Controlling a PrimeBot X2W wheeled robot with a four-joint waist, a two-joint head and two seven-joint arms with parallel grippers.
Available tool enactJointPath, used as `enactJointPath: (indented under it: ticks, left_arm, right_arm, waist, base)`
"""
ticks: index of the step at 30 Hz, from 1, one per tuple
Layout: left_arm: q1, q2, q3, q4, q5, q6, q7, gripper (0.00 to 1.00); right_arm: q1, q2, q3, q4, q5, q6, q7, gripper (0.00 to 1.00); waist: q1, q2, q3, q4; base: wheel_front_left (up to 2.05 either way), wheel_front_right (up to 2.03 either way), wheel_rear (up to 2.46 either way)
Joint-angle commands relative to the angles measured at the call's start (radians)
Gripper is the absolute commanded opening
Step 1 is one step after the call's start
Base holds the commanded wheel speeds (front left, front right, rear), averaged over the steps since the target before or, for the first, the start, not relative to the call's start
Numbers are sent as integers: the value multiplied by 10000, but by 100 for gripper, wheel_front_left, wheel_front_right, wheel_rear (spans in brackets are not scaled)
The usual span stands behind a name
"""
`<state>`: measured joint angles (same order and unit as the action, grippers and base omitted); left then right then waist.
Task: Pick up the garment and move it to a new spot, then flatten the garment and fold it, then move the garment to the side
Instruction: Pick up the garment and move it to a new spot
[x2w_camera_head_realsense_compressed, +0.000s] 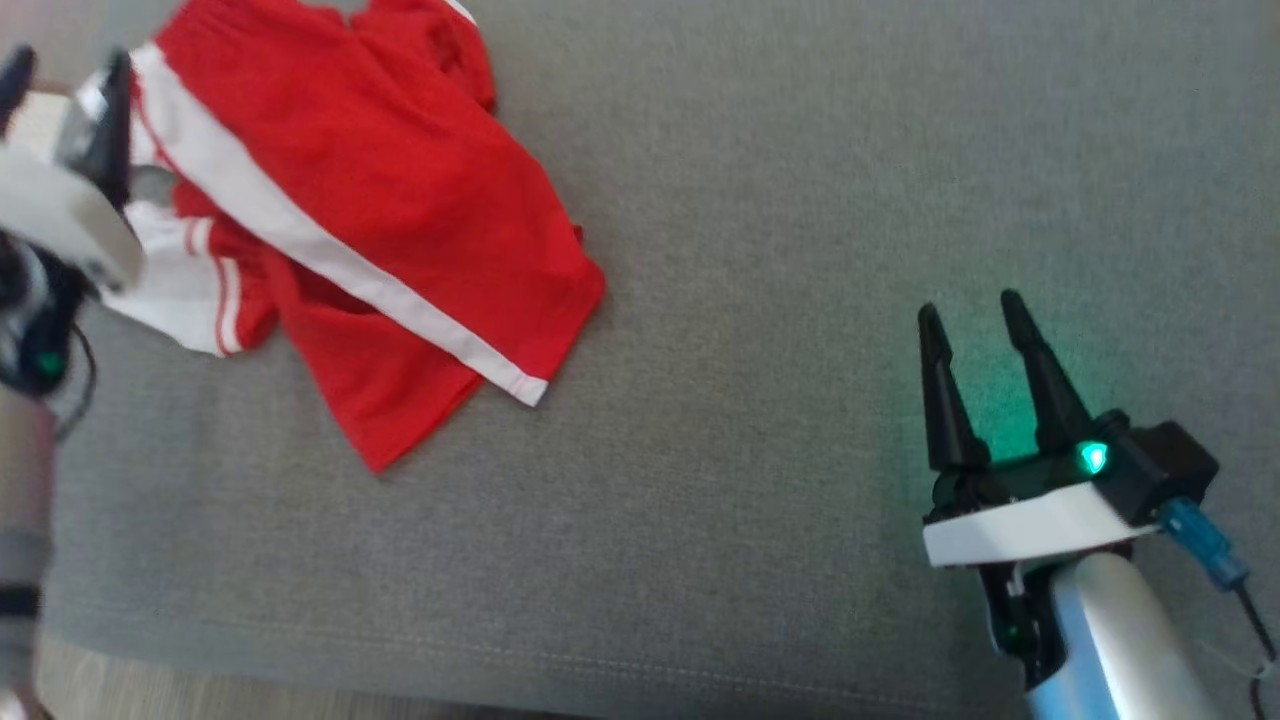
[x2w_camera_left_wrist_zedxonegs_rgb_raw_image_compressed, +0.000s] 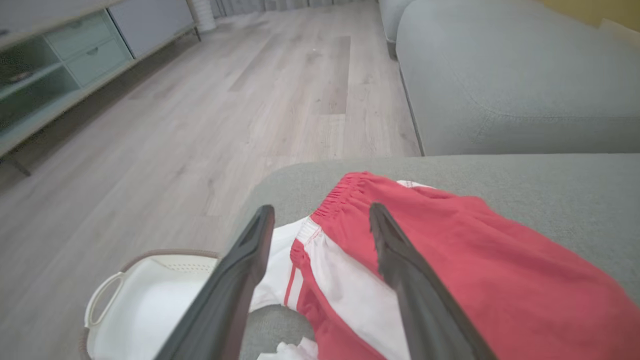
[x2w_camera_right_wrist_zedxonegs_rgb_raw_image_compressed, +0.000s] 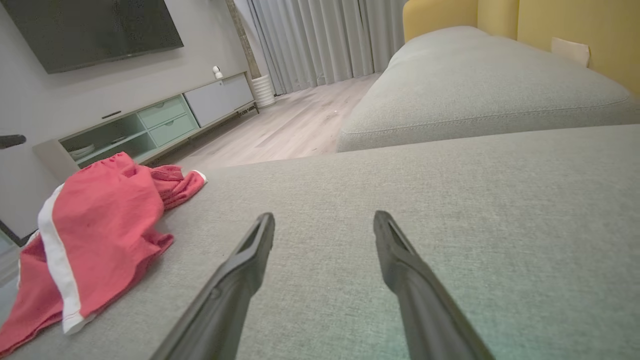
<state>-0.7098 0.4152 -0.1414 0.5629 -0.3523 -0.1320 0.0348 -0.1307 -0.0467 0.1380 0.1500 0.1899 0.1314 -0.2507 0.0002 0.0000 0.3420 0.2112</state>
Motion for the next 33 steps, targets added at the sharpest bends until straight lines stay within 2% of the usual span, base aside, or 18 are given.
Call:
enactJointPath:
  ticks: [1, 7, 12, 26, 27, 28, 33]
  left_arm:
    - [-752, 818, 26, 201, -449, 17, 394, 100]
    - [-2115, 1421, -1400, 1474, -1761, 15, 1620, 100]
    - [-2681, 1705, -2176, 1965, -2375, 15, 1920, 100]
    - [-3655, 1601, -3813, 3180, -4065, 14, 1937, 100]
    - [-3697, 1601, -3907, 3219, -4160, 14, 1923, 47]
    - [-3746, 1609, -3960, 3270, -4258, 14, 1859, 0]
    - [-3986, 1625, -4276, 3460, -4616, 14, 1491, 0]
  right_arm:
    - [-262, -35, 171, -465, -124, -7, -5, 100]
    - [-342, -35, 109, -861, -312, -7, 159, 100]
    - [-376, -35, 94, -1065, -353, -7, 245, 100]
    - [-440, -35, 40, -1322, -486, -7, 360, 100]
    - [-444, -35, 35, -1318, -485, -7, 361, 100]
    - [-449, -35, 28, -1313, -484, -7, 362, 100]
    - [-472, -35, 17, -1244, -441, -7, 355, 100]
  waist:
    - [-2, 0, 582, -289]
    - [-2, 0, 1154, -462]
    - [-2, 0, 1428, -557]
    - [-2, 0, 1925, -669]
    - [-2, 0, 1935, -669]
    - [-2, 0, 1943, -666]
    - [-2, 0, 1885, -639]
  base:
    - [0, 0, 0]
    - [0, 0, 0]
    - [0, 0, 0]
    - [0, 0, 0]
    - [0, 0, 0]
    - [0, 0, 0]
    - [0, 0, 0]
